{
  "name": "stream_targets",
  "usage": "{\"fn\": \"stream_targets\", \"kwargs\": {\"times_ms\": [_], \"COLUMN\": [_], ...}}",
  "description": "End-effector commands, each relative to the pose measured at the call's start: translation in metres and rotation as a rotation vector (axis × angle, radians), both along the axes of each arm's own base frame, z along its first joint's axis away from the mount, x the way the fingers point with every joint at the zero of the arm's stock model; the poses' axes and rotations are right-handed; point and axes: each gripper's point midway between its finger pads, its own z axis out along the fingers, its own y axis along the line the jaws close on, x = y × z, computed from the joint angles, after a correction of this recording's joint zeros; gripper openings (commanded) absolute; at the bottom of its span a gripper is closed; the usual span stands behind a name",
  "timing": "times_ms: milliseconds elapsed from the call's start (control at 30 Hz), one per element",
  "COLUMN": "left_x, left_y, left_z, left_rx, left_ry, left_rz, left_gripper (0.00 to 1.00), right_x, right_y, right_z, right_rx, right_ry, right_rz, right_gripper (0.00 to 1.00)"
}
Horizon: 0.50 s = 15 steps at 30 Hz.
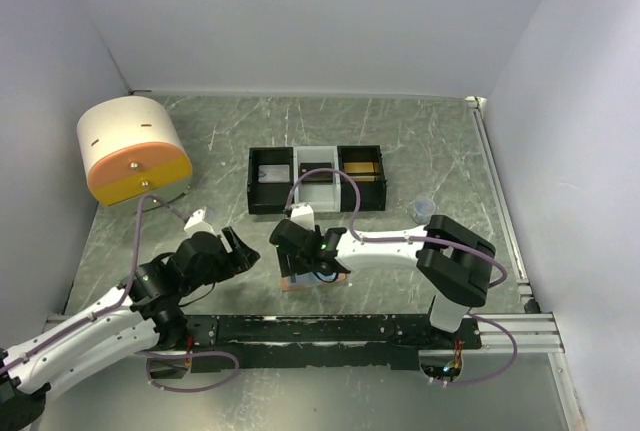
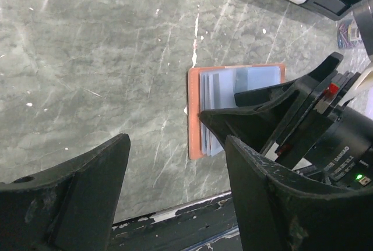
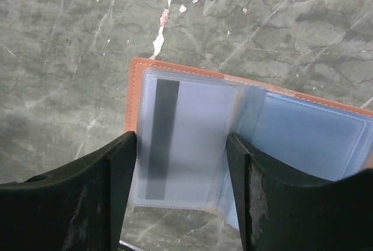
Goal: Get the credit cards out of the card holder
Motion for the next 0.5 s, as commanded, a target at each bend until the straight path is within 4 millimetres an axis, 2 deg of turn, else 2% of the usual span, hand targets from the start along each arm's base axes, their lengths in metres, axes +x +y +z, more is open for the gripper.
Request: {"fn": "stream_targets", "kwargs": {"times_ms": [0,300,467], "left_x": [0.003,0.004,0.005], "left_y": [-0.018,-0.035,-0.035], "left_z": [0.015,0.009,0.009], "left_rx": [-0.043,-0.042,-0.048], "left_ry": [-0.038,-0.017,-0.014], "left_rz": [-0.069,-0.132,-0.122], "left_gripper": [0.78,0.78,0.77], "right_x": [-0.017,-0.017,-0.011], "right_y": [0.001,-0.010,-0.019], "right_z": [-0.020,-0.026,-0.029], "right_rx": [0.072,0.061,0.000], "right_ry": [0.121,0.141,0.116], "right_rz": [0.038,0.016,-0.022], "right_gripper": [0.63,0.64,0.65]}}
